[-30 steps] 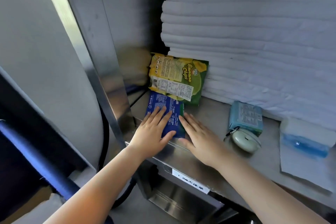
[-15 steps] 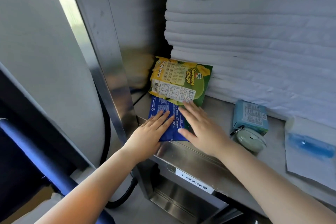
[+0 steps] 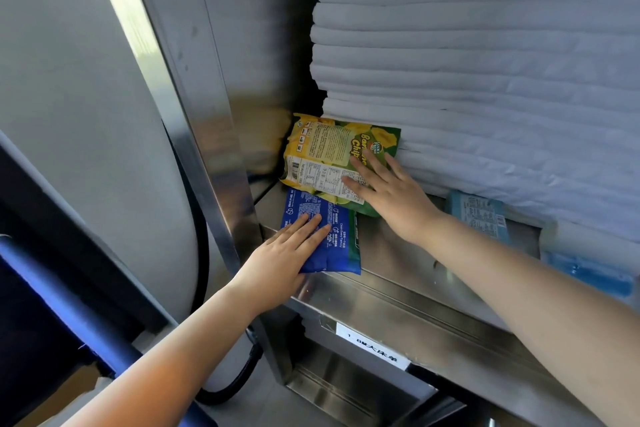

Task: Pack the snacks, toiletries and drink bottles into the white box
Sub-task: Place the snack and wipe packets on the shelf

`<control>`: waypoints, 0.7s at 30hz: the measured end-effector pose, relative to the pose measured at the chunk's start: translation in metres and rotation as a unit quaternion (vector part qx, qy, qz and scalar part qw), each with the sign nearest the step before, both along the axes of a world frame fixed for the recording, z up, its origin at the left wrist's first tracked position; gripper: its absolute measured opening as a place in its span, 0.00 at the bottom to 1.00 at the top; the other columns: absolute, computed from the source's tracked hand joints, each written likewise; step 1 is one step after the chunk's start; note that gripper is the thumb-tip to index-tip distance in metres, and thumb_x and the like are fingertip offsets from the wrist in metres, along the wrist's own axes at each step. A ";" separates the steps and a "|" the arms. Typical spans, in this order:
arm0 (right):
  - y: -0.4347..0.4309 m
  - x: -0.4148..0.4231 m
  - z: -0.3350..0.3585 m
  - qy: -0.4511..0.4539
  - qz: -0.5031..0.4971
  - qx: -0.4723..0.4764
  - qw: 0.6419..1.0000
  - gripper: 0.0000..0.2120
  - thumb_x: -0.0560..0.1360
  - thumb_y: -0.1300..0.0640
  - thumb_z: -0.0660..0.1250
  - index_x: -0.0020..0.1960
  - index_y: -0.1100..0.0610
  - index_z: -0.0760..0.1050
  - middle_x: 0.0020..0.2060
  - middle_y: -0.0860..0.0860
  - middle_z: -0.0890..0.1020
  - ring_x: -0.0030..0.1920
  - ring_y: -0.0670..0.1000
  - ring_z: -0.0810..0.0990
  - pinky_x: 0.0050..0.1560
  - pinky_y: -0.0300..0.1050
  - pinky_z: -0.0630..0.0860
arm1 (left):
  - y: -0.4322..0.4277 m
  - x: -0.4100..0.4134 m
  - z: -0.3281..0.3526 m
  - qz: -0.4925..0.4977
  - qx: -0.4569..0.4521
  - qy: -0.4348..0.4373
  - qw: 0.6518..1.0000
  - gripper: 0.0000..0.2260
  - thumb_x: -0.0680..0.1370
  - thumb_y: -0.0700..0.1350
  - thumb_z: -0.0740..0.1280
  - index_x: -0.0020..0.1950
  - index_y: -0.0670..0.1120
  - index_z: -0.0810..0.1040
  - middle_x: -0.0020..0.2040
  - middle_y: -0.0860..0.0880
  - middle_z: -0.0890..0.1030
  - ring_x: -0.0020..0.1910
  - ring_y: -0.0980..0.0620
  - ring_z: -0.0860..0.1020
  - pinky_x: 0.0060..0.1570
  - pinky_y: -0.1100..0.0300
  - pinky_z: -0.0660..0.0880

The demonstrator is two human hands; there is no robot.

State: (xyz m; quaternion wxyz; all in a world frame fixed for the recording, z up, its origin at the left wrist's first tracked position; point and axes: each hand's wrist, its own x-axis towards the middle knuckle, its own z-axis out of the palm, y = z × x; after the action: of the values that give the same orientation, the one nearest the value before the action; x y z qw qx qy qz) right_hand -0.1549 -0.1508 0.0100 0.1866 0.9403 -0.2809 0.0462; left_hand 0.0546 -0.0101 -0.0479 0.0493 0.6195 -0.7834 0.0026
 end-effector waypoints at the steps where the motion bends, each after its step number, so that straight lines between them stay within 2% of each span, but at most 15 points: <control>1: -0.002 0.000 0.001 0.005 0.007 -0.004 1.000 0.35 0.77 0.66 0.60 0.78 0.53 0.47 0.77 0.57 0.45 0.76 0.60 0.40 0.71 0.54 0.31 | 0.000 0.000 0.001 -0.003 0.001 0.009 1.000 0.34 0.80 0.55 0.58 0.70 0.61 0.32 0.72 0.60 0.36 0.70 0.60 0.32 0.68 0.61 0.39; 5: -0.003 -0.004 -0.001 0.028 0.033 -0.019 0.999 0.32 0.79 0.65 0.57 0.78 0.52 0.49 0.77 0.56 0.48 0.76 0.60 0.43 0.72 0.52 0.33 | 0.002 -0.001 0.006 -0.004 0.004 0.036 0.999 0.34 0.76 0.67 0.52 0.73 0.61 0.36 0.72 0.61 0.38 0.70 0.61 0.36 0.68 0.61 0.42; 8: 0.000 -0.010 -0.005 0.032 0.034 -0.010 0.999 0.32 0.79 0.67 0.56 0.78 0.53 0.48 0.77 0.56 0.49 0.76 0.60 0.44 0.73 0.52 0.37 | 0.002 -0.004 0.008 0.004 0.002 0.044 0.999 0.35 0.73 0.71 0.46 0.76 0.59 0.41 0.73 0.61 0.39 0.71 0.62 0.36 0.68 0.61 0.42; 11: 0.010 -0.016 -0.007 0.032 0.011 0.009 0.999 0.30 0.80 0.66 0.53 0.77 0.53 0.45 0.77 0.56 0.48 0.76 0.59 0.44 0.73 0.51 0.39 | 0.003 -0.005 0.008 0.011 -0.001 0.049 0.999 0.35 0.72 0.71 0.44 0.76 0.58 0.42 0.74 0.60 0.40 0.70 0.62 0.36 0.68 0.62 0.41; 15: 0.041 -0.023 -0.009 0.019 -0.038 0.038 0.998 0.30 0.80 0.64 0.52 0.78 0.53 0.44 0.77 0.57 0.47 0.76 0.59 0.45 0.74 0.51 0.41 | 0.003 -0.005 0.007 0.014 -0.006 0.044 0.999 0.34 0.75 0.69 0.49 0.76 0.57 0.42 0.76 0.57 0.42 0.71 0.60 0.37 0.68 0.60 0.40; 19: 0.081 -0.031 -0.019 0.009 -0.090 0.093 0.992 0.33 0.78 0.66 0.53 0.78 0.53 0.42 0.77 0.57 0.49 0.76 0.58 0.50 0.73 0.52 0.54 | 0.007 -0.002 0.005 0.033 -0.022 0.028 0.999 0.35 0.75 0.68 0.50 0.76 0.55 0.42 0.76 0.55 0.43 0.73 0.58 0.40 0.70 0.60 0.42; 21: 0.095 -0.037 -0.023 0.013 -0.117 0.110 0.987 0.36 0.78 0.66 0.56 0.77 0.52 0.40 0.77 0.56 0.49 0.76 0.57 0.51 0.70 0.51 0.60 | 0.009 -0.001 0.005 0.042 -0.024 0.030 0.998 0.35 0.75 0.68 0.49 0.76 0.55 0.42 0.77 0.55 0.44 0.75 0.56 0.42 0.71 0.59 0.44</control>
State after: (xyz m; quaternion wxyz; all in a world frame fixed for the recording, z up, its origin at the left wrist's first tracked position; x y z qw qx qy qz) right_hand -0.1922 -0.0554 -0.0133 0.0898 0.9163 -0.3898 -0.0195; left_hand 0.0533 -0.0007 -0.0428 0.0880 0.6505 -0.7544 0.0050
